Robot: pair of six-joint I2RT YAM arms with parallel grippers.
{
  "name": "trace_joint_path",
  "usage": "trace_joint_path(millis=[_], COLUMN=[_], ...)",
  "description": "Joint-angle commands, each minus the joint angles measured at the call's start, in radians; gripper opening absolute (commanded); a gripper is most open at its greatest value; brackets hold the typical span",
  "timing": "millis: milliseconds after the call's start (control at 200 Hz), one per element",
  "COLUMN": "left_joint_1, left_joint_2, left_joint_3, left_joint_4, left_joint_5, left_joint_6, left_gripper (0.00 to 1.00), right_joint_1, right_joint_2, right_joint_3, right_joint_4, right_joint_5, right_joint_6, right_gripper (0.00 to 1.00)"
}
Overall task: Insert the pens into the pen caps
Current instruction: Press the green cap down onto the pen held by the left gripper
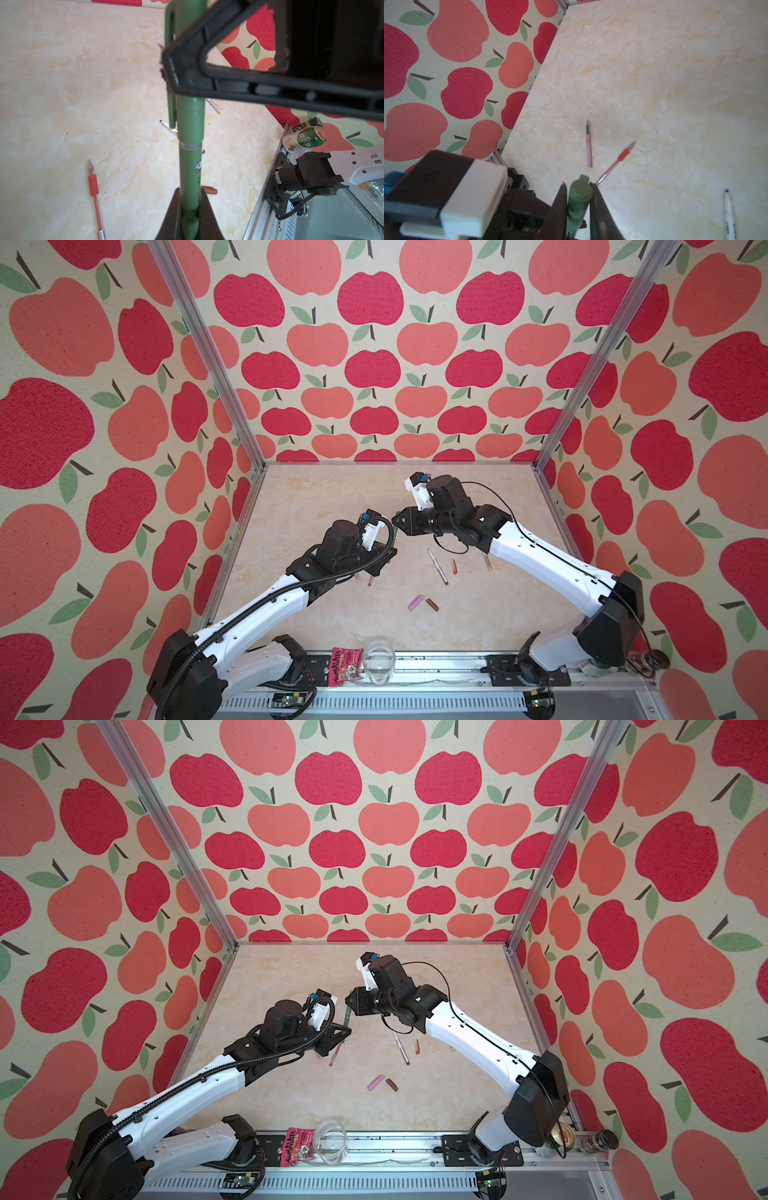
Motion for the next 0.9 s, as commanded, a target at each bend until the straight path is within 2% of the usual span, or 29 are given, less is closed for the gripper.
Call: trace_joint_path(millis=[0, 210, 380, 690, 895], left_joint_1=[-0.006, -0.003, 0.018, 0.106, 0.121], left_joint_2=[0.002, 0.002, 0.002, -0.008, 0.002], left_joint_3=[0.028, 0.04, 0.06, 0.155, 0.227], left_joint_4=[0.042, 0.071, 0.107, 0.151, 0.154], left_joint_5=[-0.002, -0.023, -0.043, 0.007, 0.033], left_joint_6=[0.027, 0.027, 0.027, 0.047, 0.079], left_gripper=[0.0, 0.0, 0.0, 0.0, 0.0], right_joint_1=[0.001, 0.003, 0.009, 0.056, 0.092], right_joint_2=[0.024, 0.041, 0.037, 0.038, 0.045], right_joint_3=[0.022, 0.019, -0.024, -0.149, -0.234], right_joint_4=[-0.031, -0.04, -0.044, -0.003, 0.044], right_joint_5=[0.008, -0.012, -0.025, -0.049, -0.057], right_joint_6=[-0.003, 0.006, 0.018, 0.075, 0.121], right_gripper=[0.18, 0.08, 0.05, 0.04, 0.04])
